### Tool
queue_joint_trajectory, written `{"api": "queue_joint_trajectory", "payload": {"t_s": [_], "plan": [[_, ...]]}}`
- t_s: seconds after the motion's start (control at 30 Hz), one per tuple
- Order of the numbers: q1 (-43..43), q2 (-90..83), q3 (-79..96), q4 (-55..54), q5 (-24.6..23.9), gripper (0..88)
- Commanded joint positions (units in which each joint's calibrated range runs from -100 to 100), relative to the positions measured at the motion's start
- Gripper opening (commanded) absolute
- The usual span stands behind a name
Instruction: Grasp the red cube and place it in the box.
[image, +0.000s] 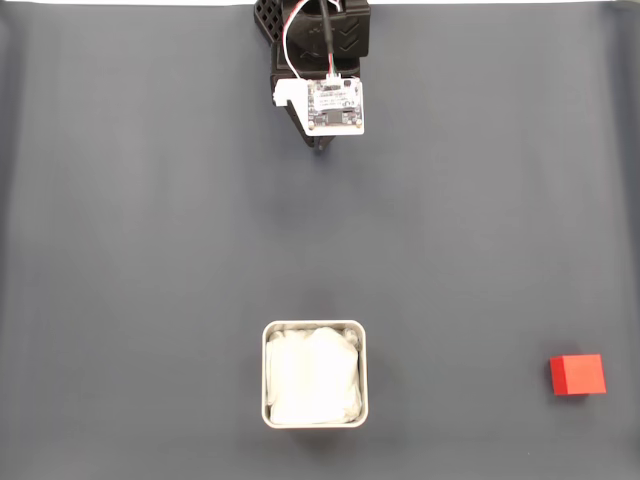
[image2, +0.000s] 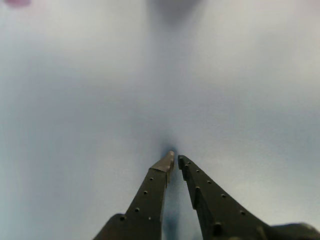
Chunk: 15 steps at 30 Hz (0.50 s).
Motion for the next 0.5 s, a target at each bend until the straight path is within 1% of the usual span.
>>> {"api": "queue_joint_trajectory", "payload": {"t_s": [0.0,0.07,0.2,0.33,0.47], "plan": [[1.0,0.9,-2.9,-8.9,-0.5,0.0],[0.7,3.2,-7.5,-12.7,-0.1,0.0],[0.5,12.7,-23.1,-17.7,0.3,0.0],[0.8,21.3,-38.2,-18.1,0.7,0.0],[0.9,26.5,-47.3,-17.4,1.3,0.0]]}}
